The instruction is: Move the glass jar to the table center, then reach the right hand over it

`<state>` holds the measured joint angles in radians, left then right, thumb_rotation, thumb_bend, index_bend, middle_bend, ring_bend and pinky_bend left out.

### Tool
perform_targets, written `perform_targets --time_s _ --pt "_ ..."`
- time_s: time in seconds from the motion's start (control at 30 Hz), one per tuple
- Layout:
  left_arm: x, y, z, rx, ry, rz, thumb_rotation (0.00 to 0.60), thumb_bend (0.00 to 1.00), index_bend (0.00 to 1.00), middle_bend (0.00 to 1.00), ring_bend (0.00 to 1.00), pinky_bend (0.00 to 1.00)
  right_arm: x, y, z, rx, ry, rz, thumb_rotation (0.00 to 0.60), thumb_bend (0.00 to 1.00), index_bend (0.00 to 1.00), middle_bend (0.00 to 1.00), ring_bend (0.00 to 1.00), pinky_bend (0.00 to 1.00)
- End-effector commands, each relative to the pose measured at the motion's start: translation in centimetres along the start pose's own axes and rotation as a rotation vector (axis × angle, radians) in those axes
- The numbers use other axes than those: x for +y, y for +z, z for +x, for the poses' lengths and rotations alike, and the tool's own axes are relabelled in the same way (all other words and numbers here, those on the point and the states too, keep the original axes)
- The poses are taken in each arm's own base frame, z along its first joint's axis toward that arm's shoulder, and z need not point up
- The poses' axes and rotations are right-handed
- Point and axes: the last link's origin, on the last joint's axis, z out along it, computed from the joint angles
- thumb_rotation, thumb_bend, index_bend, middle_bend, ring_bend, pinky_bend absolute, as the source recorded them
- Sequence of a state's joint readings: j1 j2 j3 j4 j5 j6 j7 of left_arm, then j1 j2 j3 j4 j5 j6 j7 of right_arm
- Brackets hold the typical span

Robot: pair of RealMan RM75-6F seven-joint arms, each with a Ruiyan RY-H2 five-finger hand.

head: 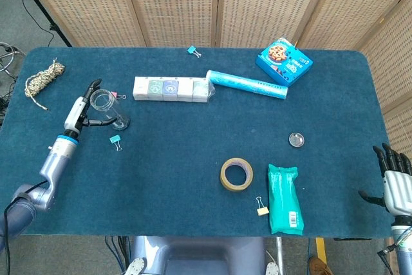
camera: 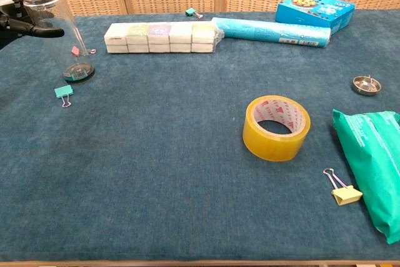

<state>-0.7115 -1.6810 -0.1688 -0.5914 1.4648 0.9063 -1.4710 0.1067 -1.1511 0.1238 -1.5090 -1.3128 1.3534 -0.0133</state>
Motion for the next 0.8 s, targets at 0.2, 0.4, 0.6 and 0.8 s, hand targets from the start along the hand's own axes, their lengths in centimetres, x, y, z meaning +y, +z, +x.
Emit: perform_targets --time_s 0.2,0.4,0.6,0.8 --pt "0.5 1.3 -1.5 -0.049 0.003 0.022 0.600 0.00 0.00 0.00 0.00 0.00 0.1 0.1 -0.1 -0.003 0.000 -0.006 0.600 0.00 0.00 0.00 0.00 0.00" --pt "0.6 1.8 -2.0 -0.012 0.000 0.006 0.600 0.18 0.17 0.20 0.07 0.14 0.3 0.2 0.0 -0.002 0.002 -0.011 0.600 0.00 0.00 0.00 0.00 0.00" --pt "0.3 1.7 -2.1 0.002 0.000 0.008 0.600 0.33 0.41 0.33 0.19 0.19 0.3 0.1 0.0 -0.003 0.005 -0.009 0.600 0.00 0.00 0.00 0.00 0.00" --pt "0.2 1.5 -2.1 0.010 -0.007 0.002 0.600 0.40 0.50 0.37 0.23 0.23 0.2 0.2 0.0 -0.006 0.009 -0.007 0.600 0.00 0.00 0.00 0.00 0.00"
